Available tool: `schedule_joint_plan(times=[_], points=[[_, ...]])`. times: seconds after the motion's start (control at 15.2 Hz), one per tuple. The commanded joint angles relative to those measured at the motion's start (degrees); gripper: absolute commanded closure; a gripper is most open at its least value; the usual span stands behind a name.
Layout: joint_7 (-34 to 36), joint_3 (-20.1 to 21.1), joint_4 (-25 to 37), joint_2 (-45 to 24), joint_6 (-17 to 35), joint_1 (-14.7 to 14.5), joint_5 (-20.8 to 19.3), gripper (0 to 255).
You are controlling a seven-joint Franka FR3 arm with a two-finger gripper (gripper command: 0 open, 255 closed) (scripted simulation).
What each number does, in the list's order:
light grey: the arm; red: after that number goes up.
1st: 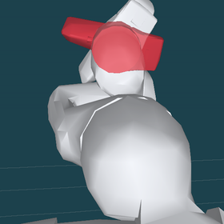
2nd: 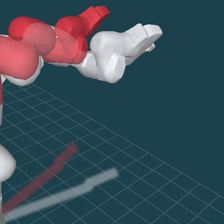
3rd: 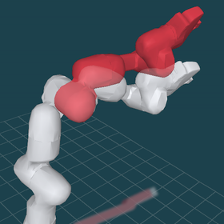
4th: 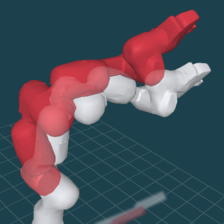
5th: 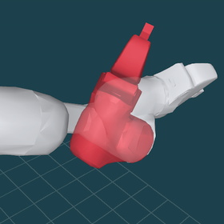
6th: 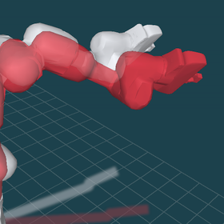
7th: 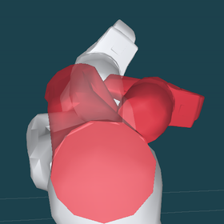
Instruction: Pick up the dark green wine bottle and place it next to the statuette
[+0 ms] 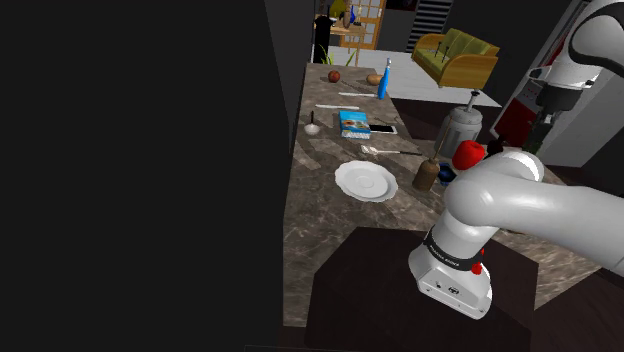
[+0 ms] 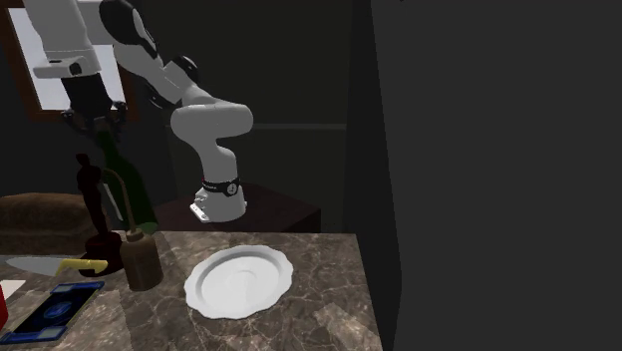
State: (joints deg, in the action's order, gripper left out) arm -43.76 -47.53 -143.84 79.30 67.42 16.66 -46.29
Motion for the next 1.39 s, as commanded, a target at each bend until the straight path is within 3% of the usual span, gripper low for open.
schedule_joint_plan(times=[0.0,0.59,0.66,0.79,0.92,0.99,1.32], points=[[-0.91,-0.66,-1.97,11.93,0.69,10.87,-1.10,255],[-1.71,-1.31,-2.77,11.37,1.87,12.10,-1.22,255],[-2.49,-0.54,-1.96,11.54,0.84,12.50,-0.88,0],[-3.15,-1.59,-3.83,13.13,1.03,14.07,-2.34,0],[-0.59,-1.00,-7.62,14.19,2.37,14.68,-1.21,0],[-1.87,-1.32,-2.80,11.17,2.06,12.28,-1.13,0],[-1.01,3.55,4.56,8.14,-2.04,8.20,2.76,0]])
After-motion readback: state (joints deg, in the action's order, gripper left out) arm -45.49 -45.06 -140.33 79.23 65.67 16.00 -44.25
